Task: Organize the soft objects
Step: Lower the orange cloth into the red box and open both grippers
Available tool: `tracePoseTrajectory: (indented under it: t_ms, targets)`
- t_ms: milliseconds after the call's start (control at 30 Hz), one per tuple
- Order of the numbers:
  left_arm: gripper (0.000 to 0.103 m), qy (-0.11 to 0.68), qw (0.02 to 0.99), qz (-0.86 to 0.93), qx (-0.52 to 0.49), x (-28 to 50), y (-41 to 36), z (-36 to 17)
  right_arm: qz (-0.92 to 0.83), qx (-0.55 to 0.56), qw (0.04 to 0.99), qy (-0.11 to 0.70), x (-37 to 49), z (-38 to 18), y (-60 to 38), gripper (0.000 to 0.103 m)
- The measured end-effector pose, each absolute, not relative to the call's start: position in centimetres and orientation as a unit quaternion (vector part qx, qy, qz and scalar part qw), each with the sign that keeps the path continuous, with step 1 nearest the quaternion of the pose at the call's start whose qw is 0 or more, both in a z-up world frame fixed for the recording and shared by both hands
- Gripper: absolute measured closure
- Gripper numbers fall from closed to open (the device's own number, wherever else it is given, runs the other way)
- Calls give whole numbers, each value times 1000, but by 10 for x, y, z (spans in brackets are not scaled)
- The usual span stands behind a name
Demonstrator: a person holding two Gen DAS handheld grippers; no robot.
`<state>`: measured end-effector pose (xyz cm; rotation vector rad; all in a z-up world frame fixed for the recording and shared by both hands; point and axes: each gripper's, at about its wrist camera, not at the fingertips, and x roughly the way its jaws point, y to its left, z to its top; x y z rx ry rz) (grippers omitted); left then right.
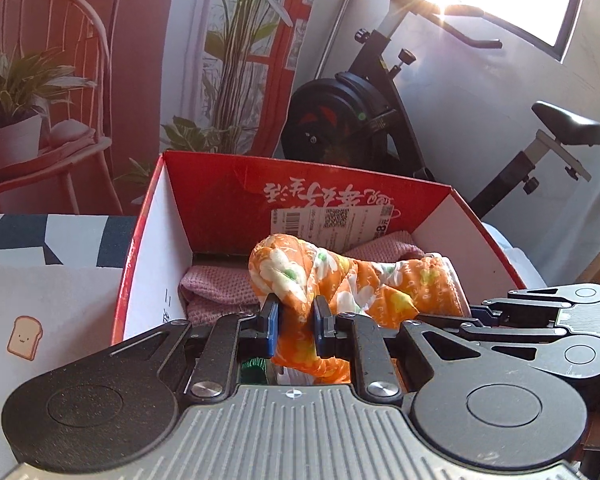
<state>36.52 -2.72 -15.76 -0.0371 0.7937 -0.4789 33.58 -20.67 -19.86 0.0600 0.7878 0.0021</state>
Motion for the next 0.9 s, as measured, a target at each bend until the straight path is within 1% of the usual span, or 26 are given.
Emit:
tracePoseTrajectory:
  t_ms: [67,133,200,233,267,300,367,433,533,900]
  targets:
    - [85,394,890,-231,-12,365,-29,-162,3,40,918,396,336,-202,-206,89]
    - [84,405,886,-224,-7,364,-29,-167,2,45,915,402,335,-204,-206,86]
    - [84,409,886,-219,-5,363,-28,-170,-3,42,914,403,333,-205,-205,80]
    - [84,407,886,-220,-5,362,-27,-169,-7,41,915,401,332,-204,-205,74]
    - [81,406,887,-220,-2,361,-27,-168,-11,40,917,398,330,-203,-205,67]
    - [77,404,888,-219,3,359,-27,-166,-12,41,917,398,329,-201,-206,63]
    - [48,399,892,-212,3,355,-25,-160,-14,40,918,395,326,-197,-207,48]
    - [38,385,898,-212,-6,348,-23,-153,-19,32,920,389,321,-192,-206,40]
    - [37,377,901,-212,1,339,-23,-143,-22,24,926,376,312,-182,-205,35]
    - [37,361,908,-214,-3,286,3,-120,-18,26,942,334,255,-156,-202,34]
